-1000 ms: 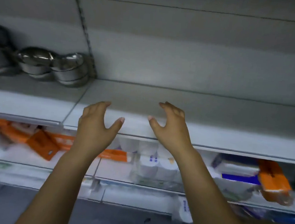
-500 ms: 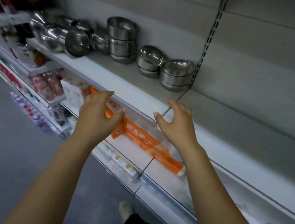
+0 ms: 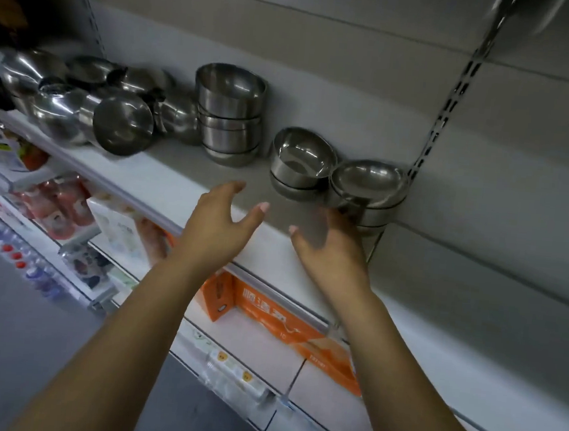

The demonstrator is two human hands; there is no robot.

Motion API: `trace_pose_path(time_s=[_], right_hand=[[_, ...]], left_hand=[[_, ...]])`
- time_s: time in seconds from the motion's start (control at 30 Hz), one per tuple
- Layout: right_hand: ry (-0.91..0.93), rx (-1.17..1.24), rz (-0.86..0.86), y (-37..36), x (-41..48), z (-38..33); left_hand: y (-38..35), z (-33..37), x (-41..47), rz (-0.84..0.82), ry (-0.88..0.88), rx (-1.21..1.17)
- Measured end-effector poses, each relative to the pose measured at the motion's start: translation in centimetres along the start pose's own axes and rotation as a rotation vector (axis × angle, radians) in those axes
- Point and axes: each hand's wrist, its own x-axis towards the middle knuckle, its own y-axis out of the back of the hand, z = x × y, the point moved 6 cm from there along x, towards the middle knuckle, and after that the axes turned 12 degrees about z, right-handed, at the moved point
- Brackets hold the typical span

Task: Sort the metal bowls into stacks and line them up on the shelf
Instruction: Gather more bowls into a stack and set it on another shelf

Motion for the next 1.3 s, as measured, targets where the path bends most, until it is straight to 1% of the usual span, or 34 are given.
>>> trace_pose_path(time_s=[0.23,0.33,0.43,0.53,0.63,0.73,0.8,0.93,1.0,1.13,1.23,1.3], right_hand=[[-0.006,-0.031,0.065,-2.2,0.7,-1.0],[-0.056,-0.046,0.082,-2.4,0.7,-1.0],[-0.121,-0.03,0.112,-2.9,0.8,-1.3],[-0.167,-0.063,0.157,-3.8,0.9,-2.1],[-0.257,-0.082,0.198,-4.7,0.9,-2.7],[-0.337,-0.096,0.246,-5.3,0.9,-3.2],[-0.405,-0.061,0.285,-5.5,0.9,-3.5],[-0.531,0.048,0.378,-5.5,0.5,-4.1],[-0.573,0.131,0.418,-5.3,0.1,-4.7],[-0.59,0.211,0.538,-4.6,-0.7,-5.9],[-0.583,0.234,0.562,-4.9,-0.9,-7.1],[-0.558,0.281,0.579,-5.6,-0.9,-8.0]], left_hand=[[-3.6,-1.6,7.6,-0.071,0.216,-0.238],[-5.1,-0.9,10.3,-0.109,0.259,-0.32],[-6.6,0.1,13.1,-0.172,0.206,-0.296],[-7.2,0.1,14.9,-0.243,0.139,-0.289],[-7.7,-0.3,16.2,-0.318,0.085,-0.305],[-7.3,-0.2,17.1,-0.326,0.009,-0.312],[-6.7,0.0,17.3,-0.332,-0.03,-0.313],[-5.3,0.0,17.7,-0.348,0.056,-0.498],[-4.3,0.0,17.9,-0.337,0.045,-0.539],[-2.6,-1.3,18.0,-0.384,0.071,-0.596],[-1.8,-3.6,17.1,-0.444,0.112,-0.627],[-1.4,-5.2,16.3,-0.478,0.113,-0.583]])
